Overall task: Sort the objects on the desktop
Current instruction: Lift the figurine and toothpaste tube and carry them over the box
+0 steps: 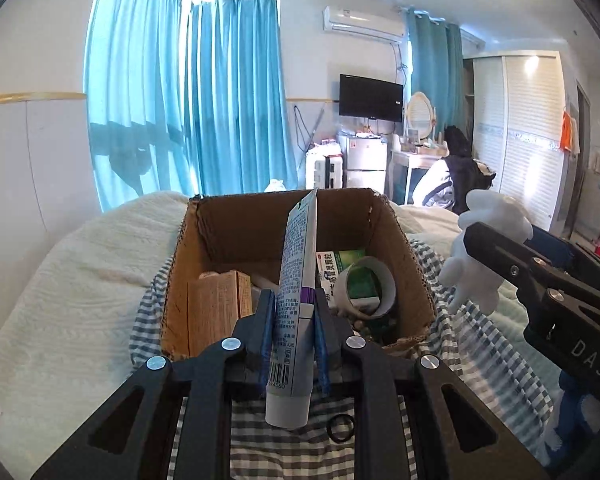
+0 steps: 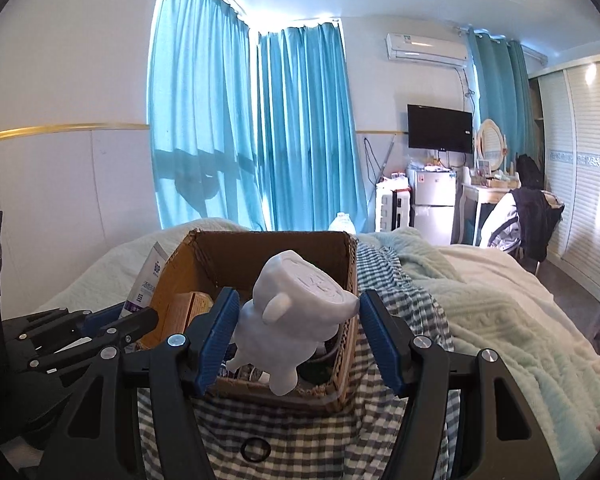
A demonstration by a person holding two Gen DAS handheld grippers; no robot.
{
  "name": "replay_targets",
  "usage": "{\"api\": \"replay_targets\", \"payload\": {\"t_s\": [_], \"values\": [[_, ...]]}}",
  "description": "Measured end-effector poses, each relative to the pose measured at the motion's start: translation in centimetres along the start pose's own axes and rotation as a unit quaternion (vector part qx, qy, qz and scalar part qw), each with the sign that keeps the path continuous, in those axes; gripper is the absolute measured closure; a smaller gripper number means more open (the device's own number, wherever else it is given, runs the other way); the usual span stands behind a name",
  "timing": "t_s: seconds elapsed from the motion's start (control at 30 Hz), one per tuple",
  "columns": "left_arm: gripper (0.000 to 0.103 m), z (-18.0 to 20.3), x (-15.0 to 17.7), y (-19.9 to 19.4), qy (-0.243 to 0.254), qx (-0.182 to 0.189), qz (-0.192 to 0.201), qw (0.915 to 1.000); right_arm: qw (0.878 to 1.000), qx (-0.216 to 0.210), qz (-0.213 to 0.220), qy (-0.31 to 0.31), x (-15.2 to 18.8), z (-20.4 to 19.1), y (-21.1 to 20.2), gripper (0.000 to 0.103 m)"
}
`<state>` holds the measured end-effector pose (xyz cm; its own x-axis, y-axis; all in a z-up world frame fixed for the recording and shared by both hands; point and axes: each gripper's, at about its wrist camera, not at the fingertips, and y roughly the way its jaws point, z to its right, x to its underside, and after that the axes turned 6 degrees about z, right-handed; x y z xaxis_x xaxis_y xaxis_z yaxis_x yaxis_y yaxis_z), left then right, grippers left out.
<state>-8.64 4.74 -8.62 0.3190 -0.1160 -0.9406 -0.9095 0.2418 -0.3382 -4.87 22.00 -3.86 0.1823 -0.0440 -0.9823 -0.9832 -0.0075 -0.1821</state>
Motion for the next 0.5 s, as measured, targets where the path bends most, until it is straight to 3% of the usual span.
{"api": "replay_targets", "payload": {"t_s": [0.33,0.5], "values": [[0.085,-1.4,-1.2,3.3,-0.003,-0.029,-0.002,0.9996,1.0,-0.008,0.005,-0.012,-0.3,-0.4,3.0,0.041],[0.085,-1.9,-1.9,5.7,0.013,-0.026,0.0,0.9996,1.0,-0.011,0.0,-0.02,-0.5,-0.1,4.9,0.041]]}}
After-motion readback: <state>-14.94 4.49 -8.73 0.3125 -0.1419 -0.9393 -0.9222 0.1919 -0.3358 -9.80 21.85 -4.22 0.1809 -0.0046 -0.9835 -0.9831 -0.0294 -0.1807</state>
